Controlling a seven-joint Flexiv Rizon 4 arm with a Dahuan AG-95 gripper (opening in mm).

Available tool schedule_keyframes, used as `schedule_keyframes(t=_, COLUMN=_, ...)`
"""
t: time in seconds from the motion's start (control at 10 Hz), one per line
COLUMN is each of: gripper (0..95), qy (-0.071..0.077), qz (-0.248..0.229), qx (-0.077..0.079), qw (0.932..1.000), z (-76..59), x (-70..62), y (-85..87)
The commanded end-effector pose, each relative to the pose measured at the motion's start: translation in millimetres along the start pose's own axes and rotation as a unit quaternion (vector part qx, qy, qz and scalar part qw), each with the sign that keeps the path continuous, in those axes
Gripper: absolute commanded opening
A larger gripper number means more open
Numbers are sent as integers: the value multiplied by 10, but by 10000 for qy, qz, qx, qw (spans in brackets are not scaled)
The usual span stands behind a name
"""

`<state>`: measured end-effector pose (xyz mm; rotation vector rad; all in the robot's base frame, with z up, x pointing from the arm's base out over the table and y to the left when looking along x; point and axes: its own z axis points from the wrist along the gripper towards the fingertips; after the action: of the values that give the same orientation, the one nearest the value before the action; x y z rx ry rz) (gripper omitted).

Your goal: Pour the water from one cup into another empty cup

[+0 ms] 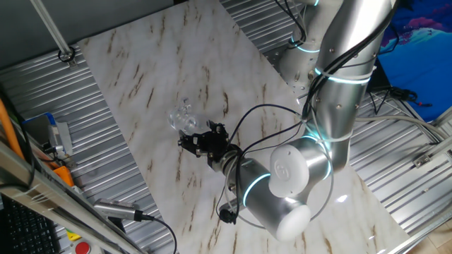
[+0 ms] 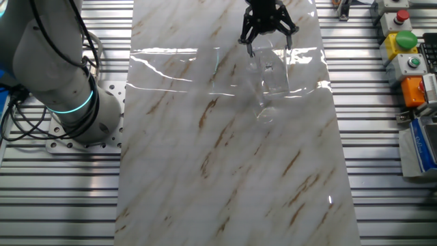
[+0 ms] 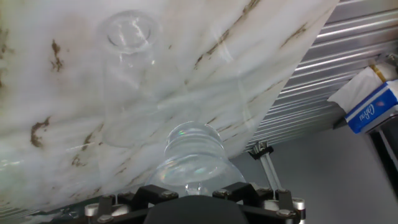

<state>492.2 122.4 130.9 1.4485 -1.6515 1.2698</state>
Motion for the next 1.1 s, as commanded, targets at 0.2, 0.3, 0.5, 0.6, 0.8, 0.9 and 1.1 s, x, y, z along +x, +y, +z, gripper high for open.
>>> schedule_keyframes(t=0.2, gripper=0, qy=116, qz=-13, qx=92, qw=9999, z=-15, x=3, y=16)
schedule_keyframes(t=0.3, gripper=0, qy=179, qz=10, qx=119, qw=9998, z=-21, x=1, y=24)
schedule_keyframes(t=0.5, gripper=0, qy=238, qz=37, qx=151, qw=9996, z=-27, x=-2, y=35)
schedule_keyframes(t=0.6, gripper=0, qy=261, qz=68, qx=167, qw=9995, z=-31, x=-3, y=38)
schedule_keyframes(t=0.8, gripper=0, qy=287, qz=94, qx=195, qw=9994, z=-37, x=-8, y=35)
schedule_keyframes(t=0.9, gripper=0, qy=296, qz=104, qx=213, qw=9993, z=-41, x=-7, y=36)
schedule_keyframes(t=1.1, gripper=0, qy=252, qz=114, qx=211, qw=9994, z=-44, x=-6, y=37)
